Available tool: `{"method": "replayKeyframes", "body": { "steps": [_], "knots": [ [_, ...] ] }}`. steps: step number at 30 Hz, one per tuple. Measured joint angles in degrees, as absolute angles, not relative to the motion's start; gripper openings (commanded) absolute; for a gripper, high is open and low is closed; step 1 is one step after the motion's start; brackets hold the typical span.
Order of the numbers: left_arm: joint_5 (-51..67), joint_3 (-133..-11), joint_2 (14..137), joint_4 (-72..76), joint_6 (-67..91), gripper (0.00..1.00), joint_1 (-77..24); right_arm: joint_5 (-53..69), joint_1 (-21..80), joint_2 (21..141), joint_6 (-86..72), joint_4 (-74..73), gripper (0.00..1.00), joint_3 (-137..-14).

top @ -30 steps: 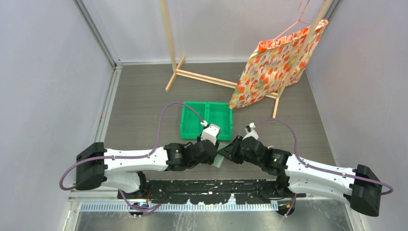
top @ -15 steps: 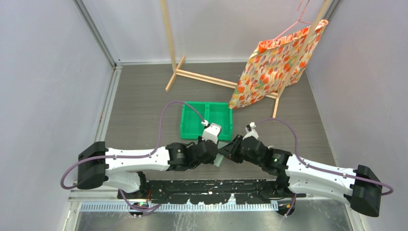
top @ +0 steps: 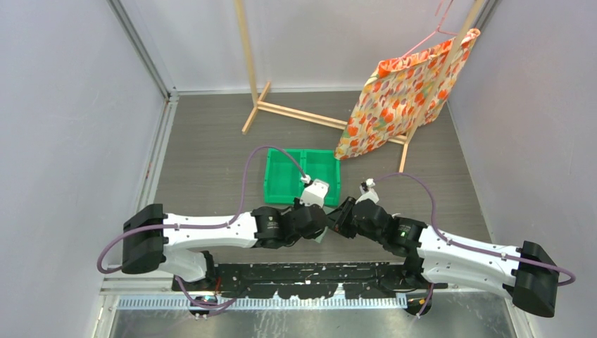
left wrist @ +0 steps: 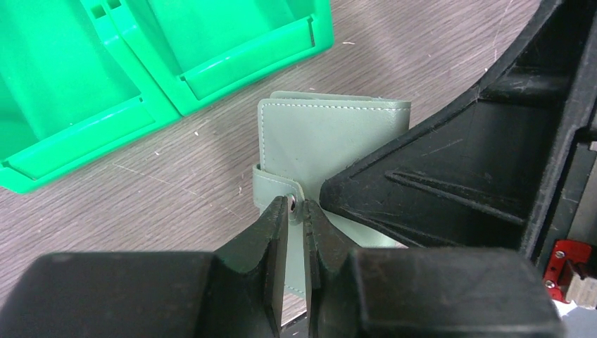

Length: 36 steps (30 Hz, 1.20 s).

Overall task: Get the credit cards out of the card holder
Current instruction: Open the card holder at the center of the board.

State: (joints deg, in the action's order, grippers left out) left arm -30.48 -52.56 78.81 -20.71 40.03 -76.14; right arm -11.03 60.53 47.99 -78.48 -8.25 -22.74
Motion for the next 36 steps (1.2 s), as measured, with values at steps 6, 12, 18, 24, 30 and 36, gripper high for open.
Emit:
{"method": "replayKeyframes", "body": {
  "steps": [6, 12, 18, 24, 30, 36],
  "knots": [
    [-31.62, -53.74, 79.9, -22.02, 40.14, 0.01, -76.27, -11.33, 60.53, 47.97, -78.39, -8.23, 0.01, -22.76],
    [-31.73, -53.8, 80.16, -22.13, 40.29, 0.01, -76.34, -11.33, 60.53, 47.77, -78.15, -8.6, 0.01, -22.76],
    [-31.55, -53.76, 79.85, -21.91, 40.58, 0.0, -76.38, -11.38, 60.53, 46.92, -78.13, -9.13, 0.01, -22.72],
    [-37.15, -52.95, 78.61, -25.67, 43.77, 0.01, -75.94, -10.57, 60.69, 44.53, -77.67, -8.75, 0.01, -22.72],
    [-41.21, -50.28, 77.65, -29.93, 46.54, 0.01, -75.4, -8.69, 60.71, 44.16, -76.77, -7.55, 0.01, -22.7],
    [-41.85, -47.99, 69.43, -31.64, 47.59, 0.0, -75.0, -7.55, 60.69, 43.29, -75.35, -6.35, 0.01, -21.39]
  ]
}}
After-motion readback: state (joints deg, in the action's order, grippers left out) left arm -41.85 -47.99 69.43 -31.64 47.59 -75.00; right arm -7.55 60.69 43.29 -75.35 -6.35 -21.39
